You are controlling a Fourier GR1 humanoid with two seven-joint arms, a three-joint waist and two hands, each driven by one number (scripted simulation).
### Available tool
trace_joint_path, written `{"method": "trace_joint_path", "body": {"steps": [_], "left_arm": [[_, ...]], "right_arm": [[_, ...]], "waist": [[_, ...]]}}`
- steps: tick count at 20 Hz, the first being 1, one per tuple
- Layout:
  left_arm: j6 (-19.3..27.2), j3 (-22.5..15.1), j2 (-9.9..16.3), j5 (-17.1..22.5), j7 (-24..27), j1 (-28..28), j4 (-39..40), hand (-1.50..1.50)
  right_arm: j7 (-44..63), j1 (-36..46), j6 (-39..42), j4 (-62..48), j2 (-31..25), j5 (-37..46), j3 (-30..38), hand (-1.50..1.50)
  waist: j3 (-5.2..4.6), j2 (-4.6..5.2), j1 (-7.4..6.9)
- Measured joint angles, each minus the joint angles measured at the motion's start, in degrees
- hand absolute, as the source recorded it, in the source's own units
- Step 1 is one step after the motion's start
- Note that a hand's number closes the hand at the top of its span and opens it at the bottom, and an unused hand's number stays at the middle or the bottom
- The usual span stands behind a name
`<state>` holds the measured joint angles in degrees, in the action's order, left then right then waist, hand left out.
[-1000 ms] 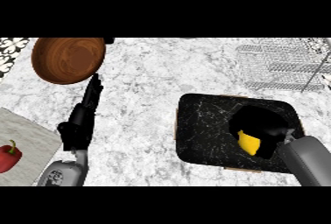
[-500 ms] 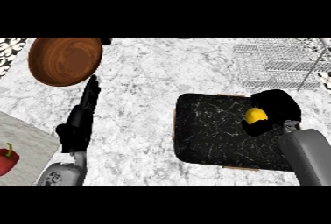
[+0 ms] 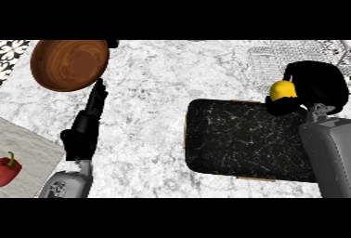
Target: Pick the lemon from the tray and place it in the tiered basket
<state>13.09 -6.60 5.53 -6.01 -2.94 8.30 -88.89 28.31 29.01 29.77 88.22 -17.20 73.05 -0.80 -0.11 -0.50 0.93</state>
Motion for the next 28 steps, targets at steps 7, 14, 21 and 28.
{"method": "trace_joint_path", "body": {"steps": [7,14,21,28], "left_arm": [[-0.6,0.5,-0.1,0.2,0.1,0.5,0.5,0.0],[-1.1,0.3,-0.5,-0.1,-0.2,0.3,-0.3,0.0],[-1.8,0.6,-0.8,-0.4,1.3,-0.1,0.7,0.0],[-1.4,-0.1,-1.8,-1.5,0.0,0.6,0.0,0.0]], "right_arm": [[7.5,10.8,14.7,12.0,-1.0,-3.8,6.7,1.5],[10.4,20.3,18.3,11.0,-1.4,-8.4,15.0,1.5],[10.3,25.8,12.9,1.5,-2.1,-11.2,19.1,1.5],[4.6,29.2,2.4,-13.7,-8.0,-9.2,19.0,1.5]], "waist": [[0.03,0.14,-0.48],[0.06,0.32,-1.07],[0.08,0.52,-1.37],[0.1,0.68,-1.68]]}}
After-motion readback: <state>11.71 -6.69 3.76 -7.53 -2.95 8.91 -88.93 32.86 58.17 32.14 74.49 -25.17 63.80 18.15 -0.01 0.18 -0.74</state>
